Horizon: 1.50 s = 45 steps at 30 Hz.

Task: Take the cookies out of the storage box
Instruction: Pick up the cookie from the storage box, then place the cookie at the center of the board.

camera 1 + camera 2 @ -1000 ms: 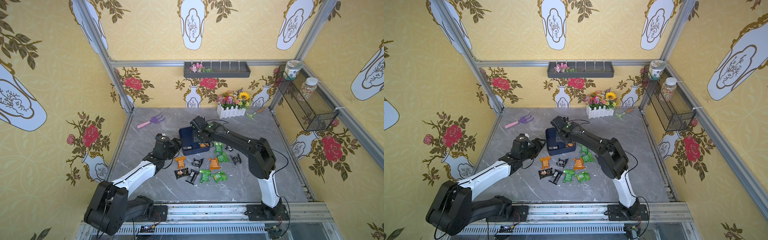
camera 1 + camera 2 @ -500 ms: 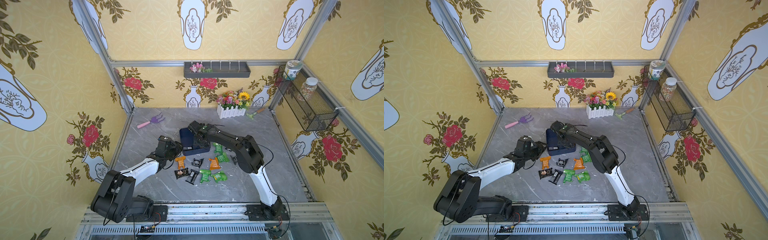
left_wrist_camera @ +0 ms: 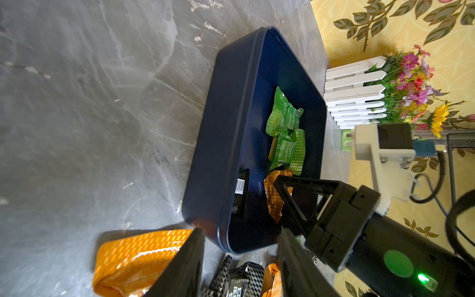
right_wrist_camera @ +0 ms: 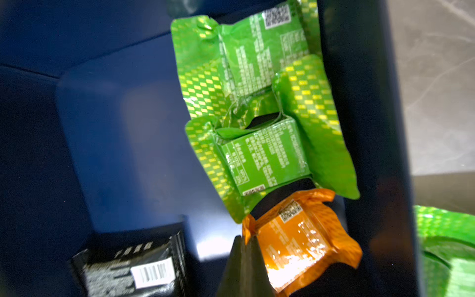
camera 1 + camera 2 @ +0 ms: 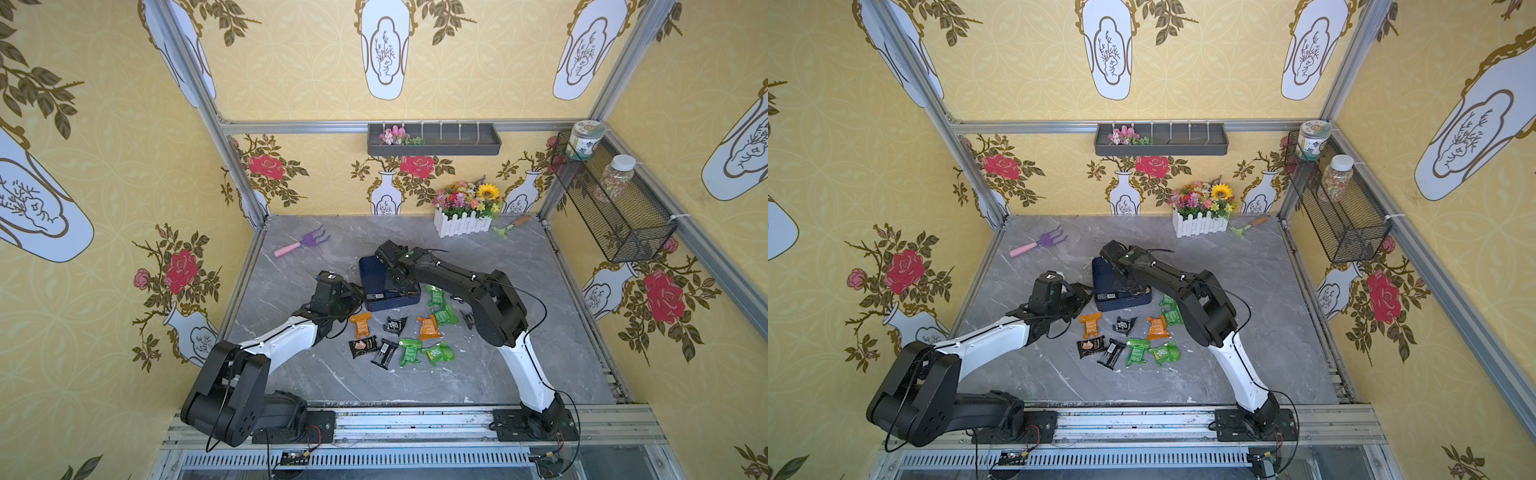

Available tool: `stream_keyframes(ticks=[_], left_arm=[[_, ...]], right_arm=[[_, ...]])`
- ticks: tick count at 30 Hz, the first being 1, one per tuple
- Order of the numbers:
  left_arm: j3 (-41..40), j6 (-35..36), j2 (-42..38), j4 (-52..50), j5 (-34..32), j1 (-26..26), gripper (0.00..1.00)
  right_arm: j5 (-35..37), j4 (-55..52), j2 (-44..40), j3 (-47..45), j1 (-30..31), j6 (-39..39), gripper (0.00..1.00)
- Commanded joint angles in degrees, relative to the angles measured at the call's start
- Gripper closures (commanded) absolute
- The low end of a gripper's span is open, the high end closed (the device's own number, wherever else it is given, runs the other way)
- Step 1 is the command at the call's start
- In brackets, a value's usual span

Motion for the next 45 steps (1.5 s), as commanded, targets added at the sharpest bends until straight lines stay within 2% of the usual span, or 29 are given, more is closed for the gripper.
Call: stream_keyframes(ticks=[1, 6, 9, 16, 27, 31, 34, 40, 45], left_arm=[[0.16, 0.89, -0.08, 0.35, -0.37, 0.02, 0.49], [0.12, 0.97, -0.41, 0.35, -0.39, 0.05, 0.47], [0.38, 1.0, -1.01, 0.5, 0.06, 0.1, 0.4], [1.43, 1.3, -2.23, -0.17, -0.15, 0.1, 0.33], [1.13, 0.79, -2.92, 0.81, 1.06, 1.03, 0.32], [1.67, 0.28, -2.28, 2.09, 1.7, 1.24, 0.33], [2.01, 0.36, -1.69, 2.03, 2.0, 1.24, 0.33], [0.69, 0.05, -2.75, 1.97, 1.76, 1.24, 0.33], [1.5, 1.74, -2.81, 0.06, 1.65, 1.46, 0.34]], right_arm=[[-0.18, -0.29, -1.69, 0.74, 0.0, 0.26, 1.0], [-1.42, 0.04, -4.41, 0.99, 0.08, 0.07, 1.0], [-2.19, 0.47, -7.69, 0.43, 0.18, -0.22, 1.0], [-1.91, 2.96, -17.2, -6.63, -0.16, -0.05, 1.0], [1.03, -2.71, -36.95, -35.19, 0.33, 8.22, 1.0], [-2.92, -0.23, -42.31, -46.44, 0.5, 12.43, 1.0], [-6.21, 3.75, -44.1, -52.03, 0.34, 14.05, 1.0], [-6.14, 7.25, -43.45, -55.46, -1.37, 12.41, 1.0], [-5.31, 8.15, -41.28, -55.62, -2.39, 10.13, 0.89]])
